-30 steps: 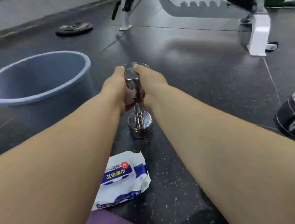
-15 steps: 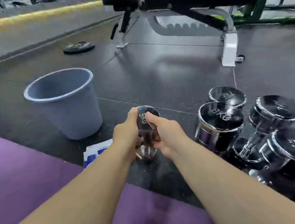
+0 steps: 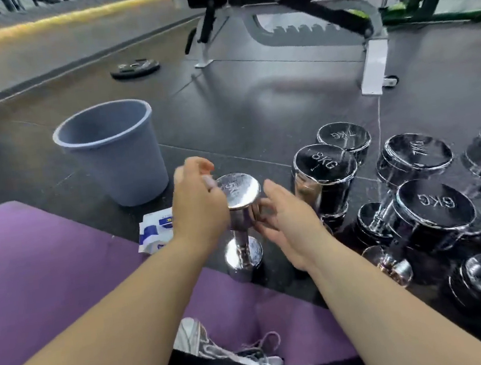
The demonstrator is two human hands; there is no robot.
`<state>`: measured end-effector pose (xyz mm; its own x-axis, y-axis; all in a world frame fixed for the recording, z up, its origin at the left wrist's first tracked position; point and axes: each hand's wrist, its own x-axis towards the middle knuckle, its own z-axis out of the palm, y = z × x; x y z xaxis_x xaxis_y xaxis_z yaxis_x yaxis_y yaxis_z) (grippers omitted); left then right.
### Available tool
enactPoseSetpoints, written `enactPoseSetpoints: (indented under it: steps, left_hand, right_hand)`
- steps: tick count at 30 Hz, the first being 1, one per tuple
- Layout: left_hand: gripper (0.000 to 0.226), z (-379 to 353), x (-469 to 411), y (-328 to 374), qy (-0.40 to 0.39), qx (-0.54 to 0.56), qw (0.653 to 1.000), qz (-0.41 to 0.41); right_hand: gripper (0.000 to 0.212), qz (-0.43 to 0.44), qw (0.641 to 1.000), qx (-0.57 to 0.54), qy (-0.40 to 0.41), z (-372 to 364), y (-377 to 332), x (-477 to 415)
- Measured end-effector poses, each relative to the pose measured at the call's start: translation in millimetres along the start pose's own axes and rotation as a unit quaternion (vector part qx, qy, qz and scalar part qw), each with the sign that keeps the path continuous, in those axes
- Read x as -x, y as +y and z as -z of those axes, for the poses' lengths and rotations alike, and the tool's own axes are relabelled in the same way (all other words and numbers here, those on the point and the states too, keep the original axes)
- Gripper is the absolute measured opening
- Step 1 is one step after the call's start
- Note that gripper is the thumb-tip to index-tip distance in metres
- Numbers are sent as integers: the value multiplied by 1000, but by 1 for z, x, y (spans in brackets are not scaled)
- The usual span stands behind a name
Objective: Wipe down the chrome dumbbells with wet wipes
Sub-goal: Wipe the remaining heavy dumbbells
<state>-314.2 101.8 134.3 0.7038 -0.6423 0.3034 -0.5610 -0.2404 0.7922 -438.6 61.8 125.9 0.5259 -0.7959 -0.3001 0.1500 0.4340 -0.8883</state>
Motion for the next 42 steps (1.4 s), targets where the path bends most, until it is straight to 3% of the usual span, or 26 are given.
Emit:
enactPoseSetpoints:
  steps: [4, 6, 7, 9, 11, 12, 15, 17, 19, 20, 23, 25, 26, 28, 32, 34, 36, 38, 42]
  left_hand:
    - [11, -2, 6, 0, -77, -75, 983, -148]
    - [25, -5, 10, 2, -133, -149, 963, -182]
    - [31, -4, 12, 4, -168, -138, 964, -152]
    - [45, 4, 13, 10, -197, 6, 980, -36]
    - [66, 9, 10, 10, -146, 211, 964, 70]
    - [75, 10, 9, 4, -133, 252, 953, 102]
    - [97, 14, 12, -14, -219, 173, 952, 125]
    - [111, 12, 12, -24, -243, 123, 956, 113]
    - [100, 10, 9, -28, -239, 142, 955, 107]
    - [91, 8, 7, -28, -238, 154, 953, 104]
    - [57, 2, 5, -23, -256, 151, 953, 51]
    - [29, 2, 5, -22, -257, 119, 959, 11]
    - [27, 4, 4, -21, -250, 120, 961, 13]
    - [35, 7, 1, -27, -246, 160, 955, 49]
    - [71, 5, 2, -34, -261, 187, 944, 77]
    - [66, 3, 3, -31, -260, 166, 949, 67]
    - [45, 2, 0, -32, -269, 134, 953, 35]
    - [32, 7, -2, -32, -259, 136, 955, 55]
    - [60, 9, 4, -32, -271, 202, 938, 77]
  right_hand:
    - [28, 55, 998, 9, 4, -2, 3, -2]
    - [31, 81, 996, 25, 4, -2, 6, -1]
    - [31, 98, 995, 35, 1, -2, 7, -2]
    - [30, 148, 985, 93, -9, -5, 9, -6]
    - [28, 195, 959, 204, -13, -11, 7, -16]
    - [27, 205, 944, 257, -11, -15, 4, -21]
    - [22, 213, 892, 400, 9, -19, -3, -27]
    - [21, 265, 806, 527, 48, -18, -10, -22]
    - [22, 302, 729, 608, 84, -14, -17, -18]
    - [25, 300, 711, 629, 93, -13, -20, -20]
    - [35, 286, 717, 633, 48, -27, -28, -29]
    - [25, 282, 713, 642, -6, -43, -26, -28]
    - [25, 276, 706, 652, -18, -46, -23, -25]
    - [29, 264, 701, 663, -10, -42, -20, -19]
    - [24, 232, 625, 743, 59, -29, -26, -36]
    - [30, 233, 636, 736, 24, -39, -28, -39]
    - [34, 262, 627, 732, -47, -48, -23, -28]
    - [31, 278, 624, 725, -88, -46, -14, -9]
    - [23, 220, 600, 769, -4, -33, -26, -19]
